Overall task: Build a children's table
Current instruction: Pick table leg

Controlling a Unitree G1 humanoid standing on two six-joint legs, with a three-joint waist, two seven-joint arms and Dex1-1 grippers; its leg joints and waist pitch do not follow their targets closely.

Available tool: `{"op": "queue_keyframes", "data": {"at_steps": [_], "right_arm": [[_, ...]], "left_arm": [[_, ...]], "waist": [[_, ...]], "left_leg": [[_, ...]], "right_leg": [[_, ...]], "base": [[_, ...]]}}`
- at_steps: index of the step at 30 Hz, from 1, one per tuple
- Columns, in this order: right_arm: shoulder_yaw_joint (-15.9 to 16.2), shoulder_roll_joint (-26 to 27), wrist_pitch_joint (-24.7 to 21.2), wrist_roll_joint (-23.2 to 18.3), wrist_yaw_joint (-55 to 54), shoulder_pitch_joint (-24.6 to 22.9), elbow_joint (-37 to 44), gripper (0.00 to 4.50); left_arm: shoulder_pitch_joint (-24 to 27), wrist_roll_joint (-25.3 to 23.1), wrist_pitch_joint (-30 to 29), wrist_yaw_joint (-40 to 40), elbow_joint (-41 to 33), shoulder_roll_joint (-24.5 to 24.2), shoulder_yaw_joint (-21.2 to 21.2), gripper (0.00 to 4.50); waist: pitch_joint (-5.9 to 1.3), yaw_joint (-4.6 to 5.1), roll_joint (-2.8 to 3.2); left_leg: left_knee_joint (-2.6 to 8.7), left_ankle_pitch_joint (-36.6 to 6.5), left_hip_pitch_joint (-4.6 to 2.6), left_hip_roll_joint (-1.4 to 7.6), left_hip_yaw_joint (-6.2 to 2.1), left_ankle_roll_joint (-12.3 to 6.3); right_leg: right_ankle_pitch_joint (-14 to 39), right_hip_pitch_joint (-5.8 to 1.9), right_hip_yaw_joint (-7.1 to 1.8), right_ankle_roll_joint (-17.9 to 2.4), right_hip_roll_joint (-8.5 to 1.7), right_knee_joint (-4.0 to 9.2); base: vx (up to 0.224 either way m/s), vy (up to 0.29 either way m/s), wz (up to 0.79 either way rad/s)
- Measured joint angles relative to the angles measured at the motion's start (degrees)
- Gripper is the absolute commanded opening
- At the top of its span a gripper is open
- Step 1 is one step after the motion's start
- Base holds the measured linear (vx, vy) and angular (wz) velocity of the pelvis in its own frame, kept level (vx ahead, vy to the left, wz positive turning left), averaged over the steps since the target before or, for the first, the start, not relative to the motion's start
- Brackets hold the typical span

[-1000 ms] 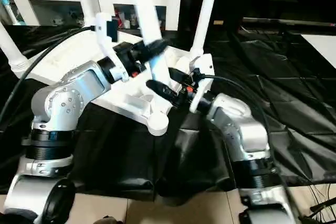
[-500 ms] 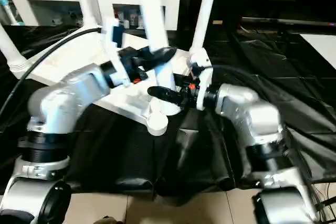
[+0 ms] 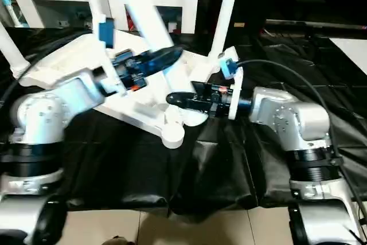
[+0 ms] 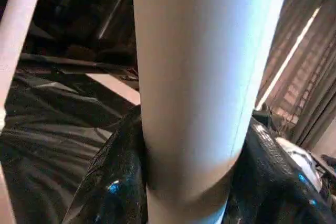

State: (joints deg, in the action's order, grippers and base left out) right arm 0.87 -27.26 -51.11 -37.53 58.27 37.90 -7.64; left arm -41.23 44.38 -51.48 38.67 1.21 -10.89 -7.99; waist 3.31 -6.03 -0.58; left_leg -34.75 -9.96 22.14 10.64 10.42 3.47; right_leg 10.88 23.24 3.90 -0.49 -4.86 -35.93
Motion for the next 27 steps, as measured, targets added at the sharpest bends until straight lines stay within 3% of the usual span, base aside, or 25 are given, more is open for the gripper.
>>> {"op": "queue_keyframes", "data": {"at_steps": [7,19,27], "right_arm": [[2.8,-1.2,2.5,3.3,0.6,-0.2,0.8,3.43],[6.8,-1.0,5.2,5.4,1.3,-2.0,3.1,2.24],[8.1,-1.0,6.4,5.9,1.6,-2.4,3.5,1.91]], "left_arm": [[0.1,-2.8,1.4,1.3,0.0,-2.2,3.5,1.9],[0.8,-4.2,2.0,6.2,0.1,-5.4,6.8,1.9],[1.5,-4.2,1.9,7.0,-0.3,-5.8,7.2,1.9]], "waist": [[0.01,-0.48,-0.02],[0.01,-0.36,-0.01],[0.01,-0.48,-0.01]], "left_leg": [[-0.01,0.0,-0.01,0.0,0.0,0.03],[-0.01,0.0,-0.06,0.01,0.0,0.08],[-0.03,0.0,-0.05,0.01,-0.01,0.08]], "right_leg": [[0.0,0.0,0.0,0.0,0.0,-0.03],[0.0,0.0,0.0,0.0,0.0,-0.09],[0.0,0.0,-0.01,0.0,0.0,-0.12]], "base": [[0.0,0.0,0.0],[0.0,0.0,0.0],[0.0,0.0,0.0]]}}
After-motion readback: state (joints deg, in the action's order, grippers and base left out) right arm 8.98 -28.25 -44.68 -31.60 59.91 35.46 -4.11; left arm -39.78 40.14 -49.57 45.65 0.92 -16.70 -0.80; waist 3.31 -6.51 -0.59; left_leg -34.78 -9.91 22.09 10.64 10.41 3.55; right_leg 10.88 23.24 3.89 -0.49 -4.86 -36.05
